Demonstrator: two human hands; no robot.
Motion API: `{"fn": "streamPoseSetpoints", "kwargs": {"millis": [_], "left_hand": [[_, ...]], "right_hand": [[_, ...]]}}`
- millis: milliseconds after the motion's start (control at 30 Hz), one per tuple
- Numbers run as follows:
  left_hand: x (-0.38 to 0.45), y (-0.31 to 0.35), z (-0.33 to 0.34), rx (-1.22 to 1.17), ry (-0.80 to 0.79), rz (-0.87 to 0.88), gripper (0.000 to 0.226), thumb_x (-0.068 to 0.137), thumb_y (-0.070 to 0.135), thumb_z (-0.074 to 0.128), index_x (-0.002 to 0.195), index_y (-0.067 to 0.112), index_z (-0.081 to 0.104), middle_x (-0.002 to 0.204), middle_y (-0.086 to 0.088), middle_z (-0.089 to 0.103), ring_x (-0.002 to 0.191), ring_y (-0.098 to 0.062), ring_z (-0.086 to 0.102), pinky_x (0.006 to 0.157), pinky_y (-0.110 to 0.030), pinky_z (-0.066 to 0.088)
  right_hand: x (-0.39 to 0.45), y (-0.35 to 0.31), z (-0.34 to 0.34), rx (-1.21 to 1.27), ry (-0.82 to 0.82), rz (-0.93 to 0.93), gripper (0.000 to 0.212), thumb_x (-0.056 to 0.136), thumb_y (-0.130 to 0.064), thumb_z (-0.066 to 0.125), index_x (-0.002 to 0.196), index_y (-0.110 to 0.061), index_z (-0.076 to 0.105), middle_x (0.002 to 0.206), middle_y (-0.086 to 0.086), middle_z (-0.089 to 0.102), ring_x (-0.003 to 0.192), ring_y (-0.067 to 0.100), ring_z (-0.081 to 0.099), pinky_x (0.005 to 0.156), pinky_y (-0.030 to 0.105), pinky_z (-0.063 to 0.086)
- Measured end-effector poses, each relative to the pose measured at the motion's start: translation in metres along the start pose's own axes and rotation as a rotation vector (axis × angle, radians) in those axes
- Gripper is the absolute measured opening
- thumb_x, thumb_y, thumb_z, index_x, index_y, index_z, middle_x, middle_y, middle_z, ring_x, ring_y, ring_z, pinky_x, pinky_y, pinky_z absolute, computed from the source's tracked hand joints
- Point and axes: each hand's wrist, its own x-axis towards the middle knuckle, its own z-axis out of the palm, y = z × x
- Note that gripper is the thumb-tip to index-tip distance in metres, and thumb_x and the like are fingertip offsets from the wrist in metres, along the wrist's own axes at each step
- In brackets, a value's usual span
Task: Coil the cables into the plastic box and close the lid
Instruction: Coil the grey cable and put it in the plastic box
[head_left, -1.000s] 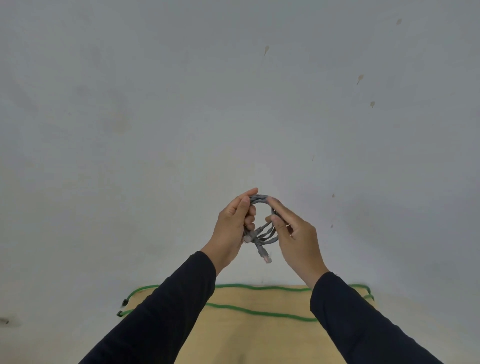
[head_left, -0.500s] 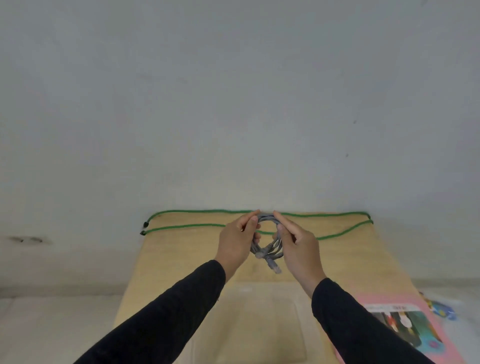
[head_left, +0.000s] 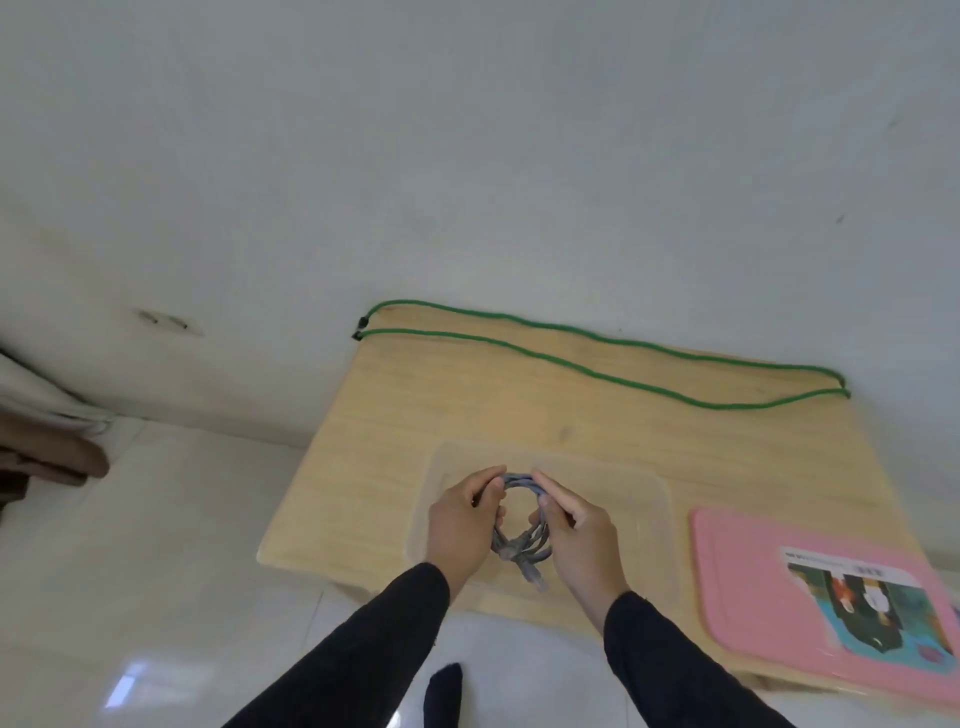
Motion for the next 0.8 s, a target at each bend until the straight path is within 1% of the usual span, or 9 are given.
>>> {"fn": "streamPoseSetpoints", "kwargs": {"millis": [67, 200, 267, 400, 500, 600, 667, 733, 800], "left_hand": [[0.003, -0.004, 0.001, 0.020, 0.026, -0.027, 0.023, 0.096, 0.025, 0.049, 0.112, 0.025, 0.064, 0.090, 0.002, 0.068, 0.066, -0.001, 0.062, 0.052, -0.007, 0.044], [0.019, -0.008, -0.001, 0.114, 0.073, -0.047, 0.023, 0.096, 0.024, 0.047, 0.111, 0.024, 0.065, 0.108, -0.001, 0.069, 0.088, -0.012, 0.065, 0.075, -0.023, 0.050], [0.026, -0.010, -0.003, 0.179, 0.088, -0.048, 0.025, 0.096, 0.022, 0.047, 0.112, 0.023, 0.065, 0.113, -0.001, 0.068, 0.092, -0.014, 0.062, 0.079, -0.023, 0.046], [0.037, -0.015, -0.004, 0.297, 0.112, -0.057, 0.026, 0.096, 0.017, 0.045, 0.113, 0.019, 0.065, 0.115, -0.002, 0.066, 0.092, -0.012, 0.054, 0.079, -0.018, 0.038], [0.042, -0.018, -0.002, 0.375, 0.110, -0.057, 0.027, 0.096, 0.013, 0.044, 0.112, 0.017, 0.065, 0.119, -0.005, 0.064, 0.104, -0.019, 0.058, 0.081, -0.017, 0.037], [0.042, -0.019, 0.000, 0.447, 0.091, -0.030, 0.029, 0.096, 0.011, 0.042, 0.116, 0.014, 0.063, 0.125, -0.006, 0.058, 0.112, -0.020, 0.054, 0.085, -0.017, 0.035], [0.041, -0.017, 0.002, 0.494, 0.075, -0.010, 0.030, 0.097, 0.013, 0.039, 0.120, 0.013, 0.059, 0.128, -0.006, 0.054, 0.114, -0.020, 0.052, 0.088, -0.018, 0.035], [0.038, -0.016, 0.003, 0.577, 0.049, 0.030, 0.032, 0.098, 0.015, 0.036, 0.125, 0.010, 0.053, 0.133, -0.007, 0.051, 0.117, -0.021, 0.050, 0.095, -0.023, 0.037], [0.033, -0.014, 0.004, 0.680, 0.006, 0.097, 0.034, 0.098, 0.015, 0.035, 0.130, 0.006, 0.046, 0.137, -0.011, 0.046, 0.123, -0.024, 0.045, 0.102, -0.030, 0.036]], "right_hand": [[0.005, 0.005, 0.004, -0.001, -0.022, 0.036, 0.029, 0.094, -0.021, 0.048, 0.115, -0.037, 0.061, 0.086, -0.003, 0.071, 0.077, 0.012, 0.062, 0.067, 0.014, 0.045], [0.020, 0.011, 0.012, 0.011, -0.077, 0.083, 0.030, 0.094, -0.020, 0.050, 0.114, -0.038, 0.062, 0.094, -0.004, 0.071, 0.084, 0.010, 0.063, 0.076, 0.022, 0.048], [0.026, 0.013, 0.016, 0.006, -0.109, 0.090, 0.031, 0.093, -0.019, 0.051, 0.115, -0.038, 0.062, 0.098, -0.004, 0.070, 0.085, 0.010, 0.063, 0.078, 0.023, 0.049], [0.031, 0.017, 0.019, -0.045, -0.180, 0.077, 0.034, 0.093, -0.014, 0.050, 0.120, -0.031, 0.060, 0.106, -0.014, 0.063, 0.087, -0.006, 0.056, 0.069, 0.001, 0.043], [0.033, 0.020, 0.019, -0.137, -0.211, 0.031, 0.037, 0.092, -0.009, 0.051, 0.123, -0.029, 0.059, 0.113, -0.013, 0.059, 0.095, -0.003, 0.054, 0.070, -0.005, 0.038], [0.037, 0.024, 0.020, -0.290, -0.207, -0.045, 0.041, 0.093, -0.010, 0.049, 0.129, -0.028, 0.053, 0.111, 0.002, 0.060, 0.096, 0.009, 0.053, 0.077, 0.006, 0.037], [0.037, 0.024, 0.020, -0.421, -0.213, -0.110, 0.044, 0.094, -0.012, 0.046, 0.136, -0.024, 0.043, 0.110, 0.006, 0.052, 0.094, 0.011, 0.048, 0.080, 0.014, 0.034], [0.035, 0.023, 0.021, -0.539, -0.224, -0.178, 0.047, 0.096, -0.017, 0.042, 0.142, -0.020, 0.033, 0.122, 0.006, 0.044, 0.103, 0.013, 0.046, 0.085, 0.017, 0.035], [0.033, 0.021, 0.022, -0.664, -0.209, -0.231, 0.048, 0.098, -0.023, 0.036, 0.144, -0.016, 0.026, 0.138, 0.006, 0.037, 0.122, 0.017, 0.041, 0.096, 0.024, 0.038]]}}
